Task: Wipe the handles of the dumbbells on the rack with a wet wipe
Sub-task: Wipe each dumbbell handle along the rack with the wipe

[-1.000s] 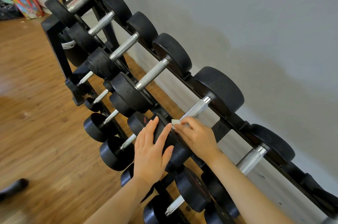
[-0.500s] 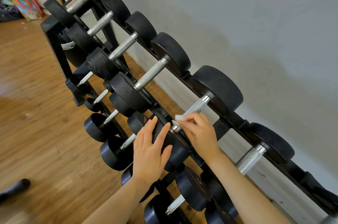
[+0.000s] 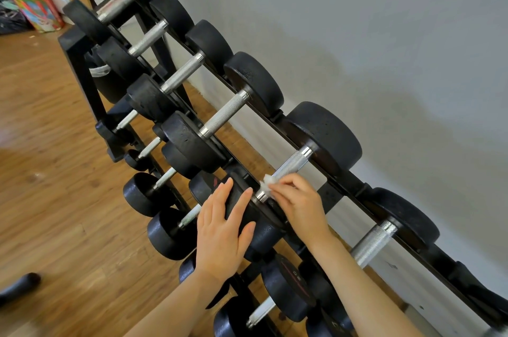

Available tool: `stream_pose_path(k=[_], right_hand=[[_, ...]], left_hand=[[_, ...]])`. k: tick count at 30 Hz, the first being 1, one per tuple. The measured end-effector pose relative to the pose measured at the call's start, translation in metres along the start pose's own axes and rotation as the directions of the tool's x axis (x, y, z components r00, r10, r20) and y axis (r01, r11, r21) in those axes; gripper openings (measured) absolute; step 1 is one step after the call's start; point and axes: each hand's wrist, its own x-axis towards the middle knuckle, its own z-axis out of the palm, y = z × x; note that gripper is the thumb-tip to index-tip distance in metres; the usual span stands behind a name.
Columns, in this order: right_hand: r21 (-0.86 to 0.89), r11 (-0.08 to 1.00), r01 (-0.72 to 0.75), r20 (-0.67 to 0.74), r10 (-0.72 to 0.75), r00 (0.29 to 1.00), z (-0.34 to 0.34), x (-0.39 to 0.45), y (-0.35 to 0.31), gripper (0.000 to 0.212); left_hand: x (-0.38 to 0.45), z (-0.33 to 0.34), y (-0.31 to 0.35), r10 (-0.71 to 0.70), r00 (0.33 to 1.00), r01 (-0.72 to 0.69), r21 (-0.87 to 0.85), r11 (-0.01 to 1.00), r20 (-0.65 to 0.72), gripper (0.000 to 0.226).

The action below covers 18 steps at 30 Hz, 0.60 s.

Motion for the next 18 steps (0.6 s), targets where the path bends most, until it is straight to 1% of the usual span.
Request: stream_pose_path(k=[2,5,6,7,9,11,12,15,16,17,18], right_hand=[[0.026,0.999,-0.043,-0.062,0.045,0.997,0.001,-0.001,0.001,0.024],[0.014,1.000,-0.020,0.003,0.020,1.000,0.004,-0.005,-0.003,0.023],[0.002,1.000,-0.022,0.006,0.022,1.000,0.004,-0.004,-0.002,0.022],[-0.007,0.999,-0.041,-0.019,0.040,0.999,0.002,-0.003,0.000,0.020],[0.017,0.993,-0.121,-0.117,0.122,0.986,0.000,0.000,0.006,0.015],[0.036,0.985,-0.168,-0.172,0.172,0.970,0.001,-0.002,0.005,0.017],[0.049,0.986,-0.160,-0.156,0.166,0.974,0.002,-0.004,0.002,0.017],[0.117,0.986,-0.120,0.019,0.119,0.993,0.006,-0.012,-0.009,0.014],[0.116,0.987,-0.115,0.055,0.109,0.993,0.005,-0.011,-0.009,0.014],[0.104,0.988,-0.115,0.050,0.110,0.993,0.004,-0.010,-0.008,0.014],[0.095,0.988,-0.121,0.013,0.120,0.993,0.004,-0.009,-0.005,0.013]], left_hand=[[0.000,0.000,0.000,0.001,1.000,-0.001,0.000,1.000,0.000,0.056],[0.000,0.000,0.001,0.002,1.000,-0.002,-0.004,1.000,-0.008,0.055],[0.000,0.000,0.001,0.004,1.000,-0.004,-0.005,1.000,-0.012,0.055],[0.000,0.000,0.001,0.005,1.000,-0.005,-0.006,1.000,-0.014,0.055],[0.000,0.000,0.000,0.008,1.000,-0.009,-0.011,1.000,-0.018,0.055],[0.000,0.000,0.000,0.007,1.000,-0.007,-0.012,1.000,-0.015,0.056],[0.000,0.000,0.000,0.005,1.000,-0.005,-0.011,1.000,-0.013,0.056],[0.000,0.000,0.000,0.006,1.000,-0.007,-0.011,1.000,-0.011,0.056],[0.000,0.000,0.000,0.009,1.000,-0.009,-0.007,1.000,-0.012,0.056],[-0.001,0.000,0.000,0.008,1.000,-0.008,-0.004,1.000,-0.011,0.056],[0.000,0.000,0.000,0.004,1.000,-0.004,-0.004,1.000,-0.009,0.056]])
